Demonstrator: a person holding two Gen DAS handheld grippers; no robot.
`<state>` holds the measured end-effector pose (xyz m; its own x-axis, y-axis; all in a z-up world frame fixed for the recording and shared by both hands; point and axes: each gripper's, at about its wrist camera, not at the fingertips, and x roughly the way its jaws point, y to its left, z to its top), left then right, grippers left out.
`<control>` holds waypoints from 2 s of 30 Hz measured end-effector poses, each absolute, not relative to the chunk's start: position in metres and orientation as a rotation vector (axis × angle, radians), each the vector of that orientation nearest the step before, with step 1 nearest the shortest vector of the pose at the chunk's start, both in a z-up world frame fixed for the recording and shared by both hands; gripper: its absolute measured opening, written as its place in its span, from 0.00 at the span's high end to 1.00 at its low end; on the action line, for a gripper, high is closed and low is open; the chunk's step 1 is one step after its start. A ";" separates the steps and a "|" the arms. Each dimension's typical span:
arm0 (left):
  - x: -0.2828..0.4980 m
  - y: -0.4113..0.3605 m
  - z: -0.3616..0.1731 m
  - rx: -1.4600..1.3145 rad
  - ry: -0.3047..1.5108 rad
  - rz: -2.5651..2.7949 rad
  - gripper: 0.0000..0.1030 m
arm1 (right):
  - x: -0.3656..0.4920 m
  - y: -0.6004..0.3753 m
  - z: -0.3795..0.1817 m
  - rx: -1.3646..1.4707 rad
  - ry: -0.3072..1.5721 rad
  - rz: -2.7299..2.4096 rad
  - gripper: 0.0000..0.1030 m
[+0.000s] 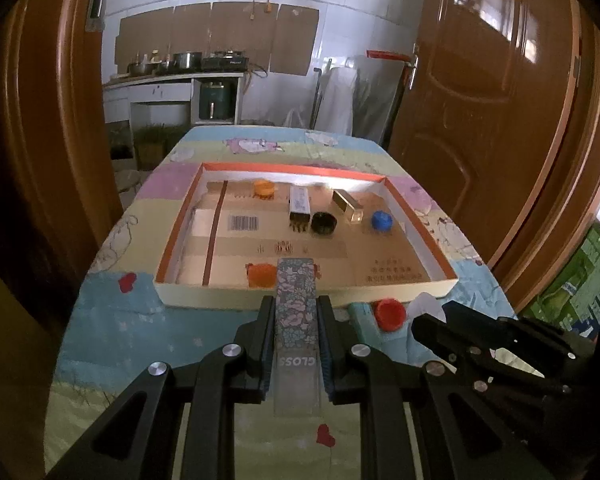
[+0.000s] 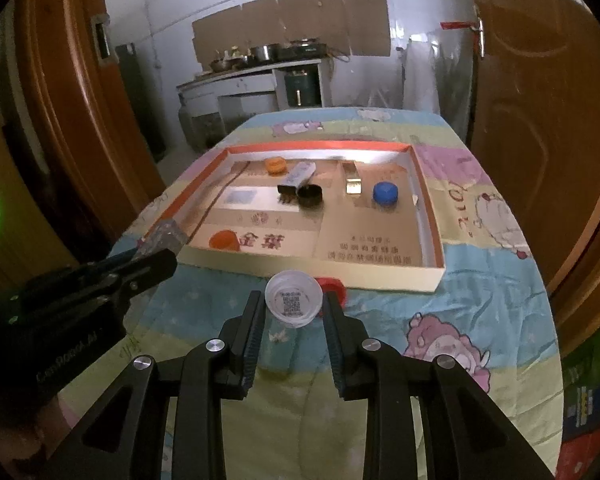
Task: Organize rigid objects
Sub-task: 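Close the right tool on the white cap and lift it, then carry the GLOSS tube and white cap over the cardboard tray with both tools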
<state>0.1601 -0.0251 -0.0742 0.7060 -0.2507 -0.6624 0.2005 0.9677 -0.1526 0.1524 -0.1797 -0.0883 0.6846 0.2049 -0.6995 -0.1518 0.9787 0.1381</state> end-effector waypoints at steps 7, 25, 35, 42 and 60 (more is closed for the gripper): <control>0.174 -0.018 -0.064 -0.078 0.729 -0.247 0.81 | 0.160 -0.174 -0.078 0.066 0.772 0.218 0.71; 0.225 -0.008 -0.054 -0.089 0.735 -0.227 0.81 | 0.211 -0.168 -0.076 0.086 0.787 0.244 0.71; 0.253 -0.002 -0.053 -0.087 0.752 -0.212 0.81 | 0.240 -0.163 -0.078 0.085 0.798 0.259 0.71; 0.276 -0.002 -0.057 -0.084 0.773 -0.209 0.81 | 0.259 -0.161 -0.086 0.086 0.823 0.269 0.71; 0.317 0.001 -0.083 -0.088 0.830 -0.197 0.81 | 0.301 -0.146 -0.116 0.072 0.894 0.316 0.71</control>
<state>0.3171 0.0010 -0.0828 0.6577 -0.2079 -0.7240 0.1395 0.9782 -0.1542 0.3006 -0.1458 -0.1156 0.5838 0.3001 -0.7544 -0.2402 0.9514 0.1926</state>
